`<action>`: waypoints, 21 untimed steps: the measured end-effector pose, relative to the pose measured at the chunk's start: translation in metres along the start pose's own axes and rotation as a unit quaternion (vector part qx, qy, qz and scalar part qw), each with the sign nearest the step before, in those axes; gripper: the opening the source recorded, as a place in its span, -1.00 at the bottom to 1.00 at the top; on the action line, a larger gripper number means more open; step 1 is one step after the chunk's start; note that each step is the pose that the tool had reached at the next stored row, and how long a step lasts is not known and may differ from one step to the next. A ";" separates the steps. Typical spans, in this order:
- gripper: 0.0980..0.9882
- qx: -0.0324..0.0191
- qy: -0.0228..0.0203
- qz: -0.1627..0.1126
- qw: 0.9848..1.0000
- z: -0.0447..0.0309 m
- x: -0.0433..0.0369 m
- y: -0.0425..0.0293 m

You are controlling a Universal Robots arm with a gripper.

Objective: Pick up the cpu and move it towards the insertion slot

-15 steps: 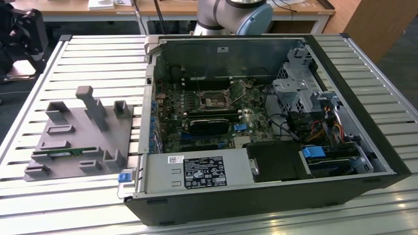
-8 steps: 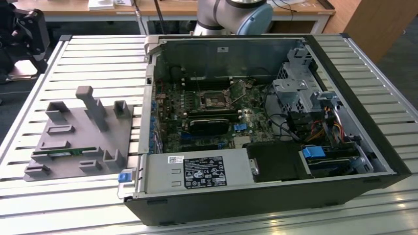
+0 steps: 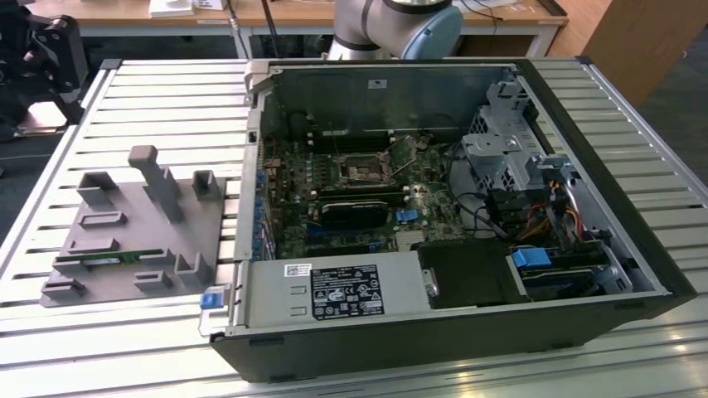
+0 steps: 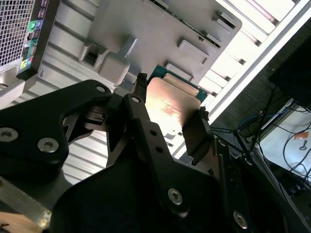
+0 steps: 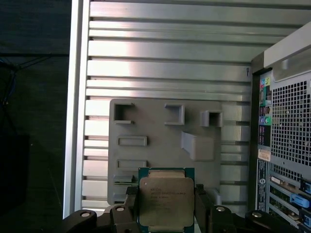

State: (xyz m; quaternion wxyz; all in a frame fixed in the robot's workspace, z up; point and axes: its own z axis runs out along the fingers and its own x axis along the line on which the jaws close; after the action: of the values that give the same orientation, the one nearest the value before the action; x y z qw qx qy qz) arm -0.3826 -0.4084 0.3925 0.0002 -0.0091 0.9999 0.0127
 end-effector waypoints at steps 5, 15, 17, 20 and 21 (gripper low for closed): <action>0.00 0.000 0.000 0.000 1.000 0.0000 -0.0017 0.0000; 0.00 0.000 0.000 0.000 1.000 -0.0001 -0.0065 -0.0001; 0.00 0.000 0.000 0.000 1.000 0.0000 -0.0091 -0.0002; 0.00 0.000 0.000 0.000 1.000 -0.0001 -0.0153 -0.0003; 0.00 0.000 0.000 0.000 1.000 0.0000 -0.0176 -0.0003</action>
State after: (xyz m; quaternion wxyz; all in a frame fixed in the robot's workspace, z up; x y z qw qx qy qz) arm -0.3650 -0.4084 0.3925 0.0002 -0.0090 0.9999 0.0127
